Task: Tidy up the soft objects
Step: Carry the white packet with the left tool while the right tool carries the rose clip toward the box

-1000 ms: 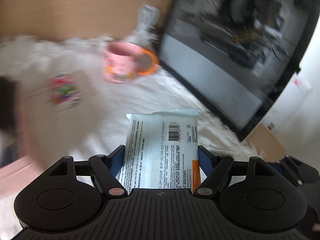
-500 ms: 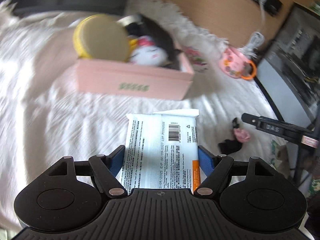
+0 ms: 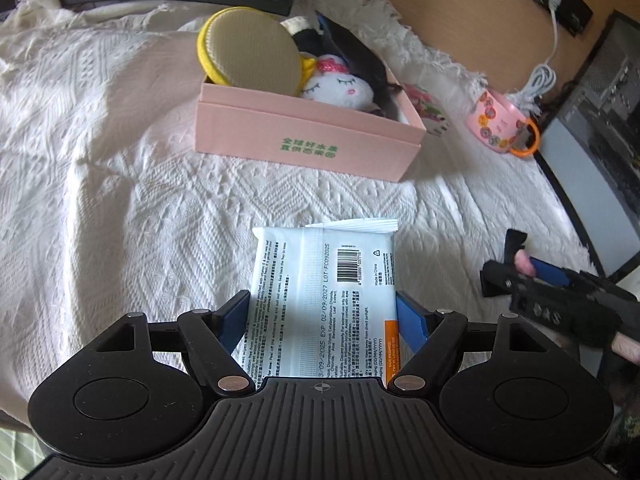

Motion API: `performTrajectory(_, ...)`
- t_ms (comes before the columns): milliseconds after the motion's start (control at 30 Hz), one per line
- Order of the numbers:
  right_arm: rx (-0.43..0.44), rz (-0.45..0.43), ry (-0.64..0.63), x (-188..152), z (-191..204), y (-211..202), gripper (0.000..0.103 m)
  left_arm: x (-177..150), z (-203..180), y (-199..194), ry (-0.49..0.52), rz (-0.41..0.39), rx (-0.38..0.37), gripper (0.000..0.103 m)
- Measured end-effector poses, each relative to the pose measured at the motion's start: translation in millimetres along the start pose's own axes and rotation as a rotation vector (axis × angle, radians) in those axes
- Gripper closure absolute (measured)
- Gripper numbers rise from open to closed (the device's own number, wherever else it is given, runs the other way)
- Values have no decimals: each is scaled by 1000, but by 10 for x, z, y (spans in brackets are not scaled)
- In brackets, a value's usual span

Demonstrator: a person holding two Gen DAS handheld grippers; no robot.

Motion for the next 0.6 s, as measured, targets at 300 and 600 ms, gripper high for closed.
performTrajectory(300,-78,-55,88,26,-122,-108,28,-31,-46,-11,41,15,6,22)
performTrajectory(600,-101,-88,-3,-58,-166,-281,28,-14,-5,-18,29,21,1,22)
Point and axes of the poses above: each gripper's, at about its wrist camera, not at the fingertips, and y roughly the way its jaws point, z to its left, x to its top, the point moved 4 cm from there along y, roughly the way its jaws point, and after that the axes turned 6 degrees about x, right-handed, at the moved point
